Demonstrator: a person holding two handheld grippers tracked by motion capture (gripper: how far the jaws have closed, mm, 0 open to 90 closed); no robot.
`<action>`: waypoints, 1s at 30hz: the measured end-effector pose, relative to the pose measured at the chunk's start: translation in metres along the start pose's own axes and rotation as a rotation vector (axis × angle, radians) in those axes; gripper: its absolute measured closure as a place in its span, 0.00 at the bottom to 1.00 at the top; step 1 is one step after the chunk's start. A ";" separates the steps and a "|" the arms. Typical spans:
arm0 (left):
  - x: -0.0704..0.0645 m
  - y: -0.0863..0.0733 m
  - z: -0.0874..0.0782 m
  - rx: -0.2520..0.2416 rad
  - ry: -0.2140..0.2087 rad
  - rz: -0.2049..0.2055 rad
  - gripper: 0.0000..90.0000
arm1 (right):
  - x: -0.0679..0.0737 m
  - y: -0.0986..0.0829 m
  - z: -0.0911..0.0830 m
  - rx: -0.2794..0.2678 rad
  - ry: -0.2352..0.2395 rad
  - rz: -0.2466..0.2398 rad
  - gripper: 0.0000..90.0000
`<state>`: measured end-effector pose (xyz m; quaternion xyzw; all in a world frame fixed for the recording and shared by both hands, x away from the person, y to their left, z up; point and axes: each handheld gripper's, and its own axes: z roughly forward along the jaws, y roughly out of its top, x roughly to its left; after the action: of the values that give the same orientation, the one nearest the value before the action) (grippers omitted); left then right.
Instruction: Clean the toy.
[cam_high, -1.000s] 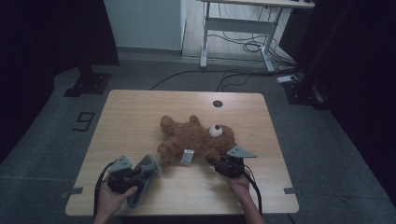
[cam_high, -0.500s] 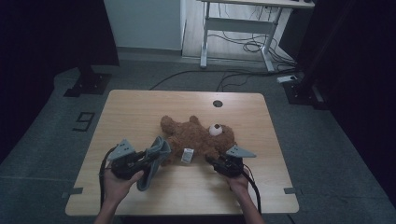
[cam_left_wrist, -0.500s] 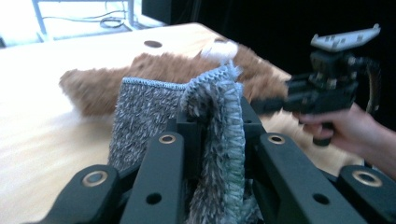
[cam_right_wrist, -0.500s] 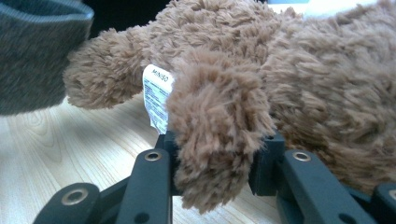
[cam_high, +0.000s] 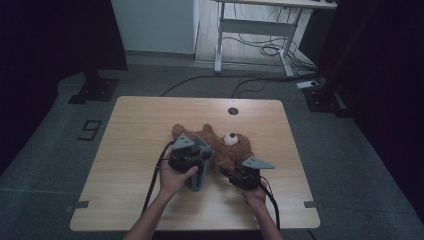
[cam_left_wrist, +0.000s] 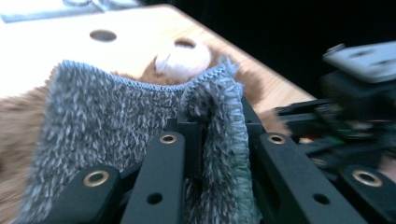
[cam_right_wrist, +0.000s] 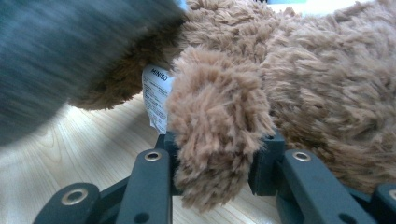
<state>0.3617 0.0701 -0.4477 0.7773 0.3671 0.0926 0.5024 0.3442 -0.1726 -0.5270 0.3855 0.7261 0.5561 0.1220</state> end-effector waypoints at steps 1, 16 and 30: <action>0.001 -0.003 0.015 0.021 0.019 -0.002 0.86 | 0.000 0.000 0.000 0.000 0.002 0.000 0.74; 0.016 -0.020 0.011 0.027 0.163 0.046 0.88 | -0.004 0.001 -0.004 -0.006 0.020 0.033 0.79; 0.053 -0.052 -0.036 0.073 0.435 0.130 0.88 | -0.005 0.001 -0.003 0.004 0.050 0.055 0.79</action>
<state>0.3563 0.1430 -0.4860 0.7788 0.4189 0.2769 0.3758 0.3458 -0.1777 -0.5267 0.3917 0.7192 0.5671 0.0878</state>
